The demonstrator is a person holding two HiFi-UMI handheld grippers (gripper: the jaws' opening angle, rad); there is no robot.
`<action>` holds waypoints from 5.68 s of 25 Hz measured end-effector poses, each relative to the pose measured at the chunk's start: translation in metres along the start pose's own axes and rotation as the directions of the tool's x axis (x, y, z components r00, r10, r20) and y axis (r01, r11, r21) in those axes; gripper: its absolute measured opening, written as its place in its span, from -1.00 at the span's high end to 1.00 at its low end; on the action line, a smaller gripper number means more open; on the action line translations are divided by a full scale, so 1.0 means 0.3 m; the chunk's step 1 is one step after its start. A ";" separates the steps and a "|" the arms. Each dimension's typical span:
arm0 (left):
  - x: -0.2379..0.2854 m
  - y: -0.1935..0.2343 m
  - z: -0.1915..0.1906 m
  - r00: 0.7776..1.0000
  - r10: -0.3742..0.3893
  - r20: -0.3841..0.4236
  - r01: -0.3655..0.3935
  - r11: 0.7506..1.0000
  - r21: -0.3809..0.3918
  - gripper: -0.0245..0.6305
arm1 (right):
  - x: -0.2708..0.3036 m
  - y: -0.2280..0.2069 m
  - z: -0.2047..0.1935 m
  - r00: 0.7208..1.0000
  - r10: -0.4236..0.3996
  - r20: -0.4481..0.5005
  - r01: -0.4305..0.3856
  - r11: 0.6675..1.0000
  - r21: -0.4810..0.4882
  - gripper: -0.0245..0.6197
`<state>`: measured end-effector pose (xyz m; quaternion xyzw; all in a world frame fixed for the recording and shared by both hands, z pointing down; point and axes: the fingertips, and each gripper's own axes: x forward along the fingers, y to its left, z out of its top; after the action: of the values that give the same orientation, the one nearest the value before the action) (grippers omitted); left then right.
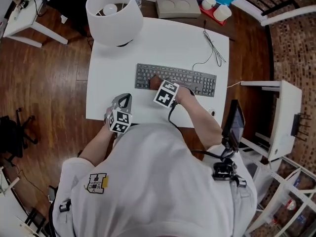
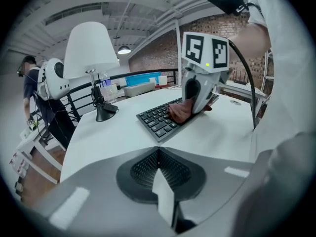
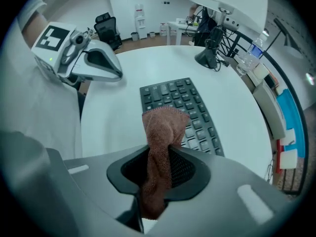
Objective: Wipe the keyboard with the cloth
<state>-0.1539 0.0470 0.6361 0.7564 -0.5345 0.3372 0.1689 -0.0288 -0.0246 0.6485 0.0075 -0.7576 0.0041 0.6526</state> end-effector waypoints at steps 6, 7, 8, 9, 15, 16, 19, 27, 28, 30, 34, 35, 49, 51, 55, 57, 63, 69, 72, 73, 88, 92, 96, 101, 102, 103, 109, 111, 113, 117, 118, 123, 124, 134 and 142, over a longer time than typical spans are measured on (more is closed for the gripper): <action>-0.004 -0.014 -0.002 1.000 -0.025 0.004 0.025 1.000 0.018 0.93 | 0.013 0.118 -0.045 0.999 0.034 -0.033 -0.036 0.998 -0.043 0.64; -0.005 -0.014 -0.004 1.000 -0.025 0.004 0.025 1.000 0.016 0.93 | 0.007 0.098 -0.033 0.999 0.023 -0.028 -0.024 0.999 -0.046 0.64; -0.009 -0.014 -0.007 1.000 -0.024 0.004 0.024 1.000 0.012 0.93 | -0.005 0.070 -0.013 1.000 0.010 -0.015 -0.010 0.999 -0.042 0.64; -0.012 -0.012 -0.009 1.000 -0.022 0.003 0.022 1.000 0.006 0.93 | -0.018 0.032 0.012 1.000 -0.006 0.004 0.006 1.000 -0.031 0.64; -0.018 0.026 -0.012 1.000 0.004 0.000 -0.004 1.000 -0.027 0.93 | -0.030 -0.281 0.163 0.988 -0.146 0.050 0.144 0.989 0.041 0.64; -0.020 0.032 -0.013 1.000 0.009 0.000 -0.009 0.999 -0.035 0.93 | -0.016 -0.310 0.174 0.987 -0.153 0.039 0.151 0.987 0.045 0.64; -0.034 0.047 -0.015 1.000 0.018 0.003 -0.018 0.998 -0.055 0.93 | 0.016 -0.315 0.178 0.991 -0.133 0.005 0.133 0.990 0.047 0.64; -0.043 0.037 -0.022 1.000 -0.010 0.017 0.011 0.999 -0.036 0.93 | 0.006 -0.039 0.122 0.999 -0.025 -0.020 0.025 1.000 -0.012 0.65; -0.045 0.032 -0.021 1.000 -0.015 0.019 0.016 0.999 -0.032 0.93 | 0.008 0.002 0.111 1.000 -0.016 -0.024 0.015 1.000 -0.025 0.64; -0.048 0.023 -0.023 0.999 -0.023 0.022 0.024 0.999 -0.026 0.93 | 0.014 0.077 0.092 1.000 0.008 -0.030 -0.009 0.999 -0.044 0.65; -0.052 0.020 -0.039 0.999 -0.032 0.019 0.032 0.999 -0.024 0.93 | 0.027 0.120 0.085 0.999 0.024 -0.038 -0.027 0.998 -0.065 0.64; -0.053 0.027 -0.047 0.999 -0.031 0.018 0.031 0.999 -0.026 0.93 | 0.026 0.103 0.102 0.999 0.018 -0.032 -0.020 0.998 -0.065 0.64; -0.111 0.128 -0.111 0.999 0.037 -0.009 -0.038 0.993 -0.107 0.93 | 0.040 -0.247 0.369 0.994 -0.105 0.006 0.105 0.994 -0.024 0.64; -0.117 0.129 -0.112 0.999 0.034 -0.005 -0.034 0.993 -0.110 0.93 | 0.028 -0.195 0.361 0.996 -0.094 0.005 0.094 0.995 -0.028 0.64; -0.108 0.117 -0.096 1.000 0.014 0.009 -0.014 0.997 -0.081 0.93 | 0.026 -0.065 0.327 0.999 -0.047 -0.002 0.046 0.998 -0.048 0.64; -0.098 0.106 -0.089 1.000 -0.002 0.017 0.003 0.998 -0.062 0.93 | 0.038 -0.002 0.304 0.999 -0.036 -0.007 0.035 0.997 -0.064 0.64; -0.102 0.105 -0.099 0.999 -0.022 0.027 0.023 0.999 -0.038 0.93 | 0.070 0.157 0.287 1.000 -0.006 -0.012 0.005 0.995 -0.102 0.64; -0.073 0.083 -0.110 1.000 -0.024 0.014 0.025 0.999 -0.023 0.93 | 0.083 0.100 0.274 1.000 -0.018 0.014 0.019 0.995 -0.093 0.64; -0.078 0.090 -0.105 1.000 -0.008 0.013 0.009 1.000 -0.030 0.93 | 0.050 -0.056 0.316 0.993 -0.104 0.058 0.108 0.992 -0.061 0.64; -0.093 0.092 -0.103 1.000 0.000 0.013 0.000 0.999 -0.035 0.93 | 0.034 -0.113 0.334 0.987 -0.141 0.072 0.144 0.989 -0.043 0.64; -0.150 0.127 -0.137 1.000 -0.013 0.028 0.014 0.999 -0.050 0.93 | 0.052 0.016 0.325 0.994 -0.111 0.022 0.112 0.993 -0.032 0.64; -0.140 0.110 -0.130 0.997 -0.060 0.044 0.060 0.998 -0.007 0.93 | 0.065 0.131 0.291 0.994 -0.104 0.013 0.104 0.994 -0.027 0.64; -0.159 0.109 -0.143 0.995 -0.085 0.052 0.084 0.996 0.017 0.93 | 0.081 0.192 0.288 0.994 -0.113 0.006 0.113 0.994 -0.011 0.64; -0.166 0.107 -0.149 0.993 -0.105 0.055 0.103 0.994 0.044 0.93 | 0.079 0.176 0.291 0.990 -0.137 0.014 0.137 0.990 0.044 0.64; -0.164 0.103 -0.146 0.993 -0.109 0.054 0.106 0.993 0.051 0.93 | 0.078 0.172 0.287 0.990 -0.141 0.019 0.140 0.989 0.055 0.64; -0.162 0.099 -0.142 0.992 -0.111 0.054 0.108 0.992 0.058 0.93 | 0.076 0.168 0.283 0.989 -0.147 0.027 0.145 0.987 0.063 0.64; -0.139 0.042 -0.110 0.994 -0.102 0.048 0.099 0.993 0.071 0.93 | 0.067 0.194 0.156 0.989 -0.147 0.025 0.146 0.989 0.019 0.64; -0.127 0.010 -0.088 0.994 -0.098 0.045 0.095 0.993 0.070 0.93 | 0.065 0.207 0.062 0.991 -0.135 -0.003 0.135 0.991 -0.003 0.64; -0.111 -0.030 -0.059 0.994 -0.101 0.048 0.097 0.992 0.075 0.93 | 0.064 0.208 -0.038 0.991 -0.132 -0.030 0.132 0.991 -0.021 0.64; -0.066 -0.113 -0.016 0.994 -0.102 0.039 0.098 0.991 0.086 0.93 | 0.056 0.181 -0.196 0.990 -0.136 -0.030 0.136 0.991 0.005 0.64; -0.055 -0.134 -0.006 0.994 -0.102 0.037 0.098 0.991 0.088 0.93 | 0.053 0.170 -0.231 0.990 -0.138 -0.029 0.139 0.990 0.015 0.64; -0.009 -0.224 0.048 0.994 -0.104 0.024 0.101 0.989 0.110 0.93 | 0.028 0.122 -0.359 0.990 -0.142 0.001 0.142 0.989 0.045 0.63; -0.001 -0.241 0.057 0.994 -0.105 0.021 0.102 0.988 0.112 0.93 | 0.026 0.121 -0.366 0.990 -0.137 0.018 0.136 0.990 0.038 0.63; 0.049 -0.349 0.115 0.992 -0.129 0.016 0.126 0.984 0.122 0.93 | -0.004 0.131 -0.376 0.979 -0.111 0.173 0.118 0.993 -0.029 0.25; 0.081 -0.432 0.118 0.985 -0.172 -0.003 0.170 0.970 0.172 0.93 | -0.137 0.123 -0.454 0.926 -0.210 0.313 0.178 0.976 0.127 0.09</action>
<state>-0.0177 0.0565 0.6411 0.8135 -0.4371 0.3615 0.1283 0.1115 0.0148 0.6282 0.1144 -0.8492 -0.0256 0.5150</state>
